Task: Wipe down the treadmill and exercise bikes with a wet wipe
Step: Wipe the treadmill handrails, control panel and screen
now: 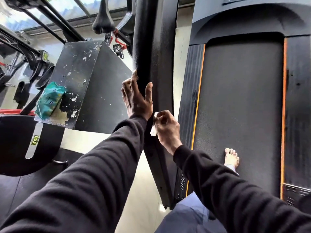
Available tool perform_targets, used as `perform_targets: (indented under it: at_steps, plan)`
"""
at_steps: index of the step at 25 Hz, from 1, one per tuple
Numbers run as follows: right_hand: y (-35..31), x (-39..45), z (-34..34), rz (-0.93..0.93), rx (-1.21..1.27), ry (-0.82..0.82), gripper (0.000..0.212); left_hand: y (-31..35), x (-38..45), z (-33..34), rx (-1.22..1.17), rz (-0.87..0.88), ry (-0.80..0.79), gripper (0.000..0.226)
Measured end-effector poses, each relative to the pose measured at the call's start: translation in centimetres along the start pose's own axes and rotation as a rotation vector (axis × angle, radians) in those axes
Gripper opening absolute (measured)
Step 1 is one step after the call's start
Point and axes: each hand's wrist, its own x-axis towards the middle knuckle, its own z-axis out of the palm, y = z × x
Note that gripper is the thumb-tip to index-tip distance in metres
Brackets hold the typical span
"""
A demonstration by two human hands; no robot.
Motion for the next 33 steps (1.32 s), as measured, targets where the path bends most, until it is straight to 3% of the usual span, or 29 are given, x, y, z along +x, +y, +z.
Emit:
perform_targets:
  at_steps: [3,7,11,14,18,20,22,26,30,33]
  plan:
    - [1.3,-1.2,0.5,-0.127,-0.075,-0.022,0.012,0.0,-0.4,0.1,-0.007,-0.027,-0.003,0.061]
    - [2.1,-2.3,-0.1,0.122,-0.027,-0.021,0.019,0.1,-0.6,-0.2,-0.028,-0.057,-0.033,0.071]
    - [2.9,-4.3,0.6,-0.077,-0.068,-0.052,0.021,0.1,-2.2,-0.3,-0.008,-0.1,-0.056,0.089]
    - [4.6,-4.2,0.8,0.231,-0.034,-0.015,0.02,-0.6,-5.7,-0.4,-0.004,-0.141,-0.081,0.099]
    - [5.8,-4.9,1.4,0.175,-0.014,-0.023,0.016,-1.6,-8.6,-0.9,-0.002,-0.205,-0.157,0.11]
    - [6.9,-4.9,1.4,0.267,-0.006,-0.043,0.009,-1.6,-8.8,-1.2,0.013,-0.209,-0.177,0.113]
    - [6.4,-4.8,1.5,0.381,0.054,-0.029,0.018,-1.4,-8.8,-1.5,0.017,-0.208,-0.188,0.115]
    - [5.0,-5.8,1.8,0.169,0.055,-0.096,0.048,-1.3,-8.8,-1.6,0.027,-0.22,-0.199,0.118]
    - [5.6,-4.9,0.7,0.336,0.037,-0.232,0.052,-0.5,-8.7,-1.6,0.071,-0.242,-0.203,0.12]
    - [4.1,-4.8,1.4,0.163,0.15,-0.196,0.06,0.0,-7.7,-1.6,0.1,-0.221,-0.177,0.117]
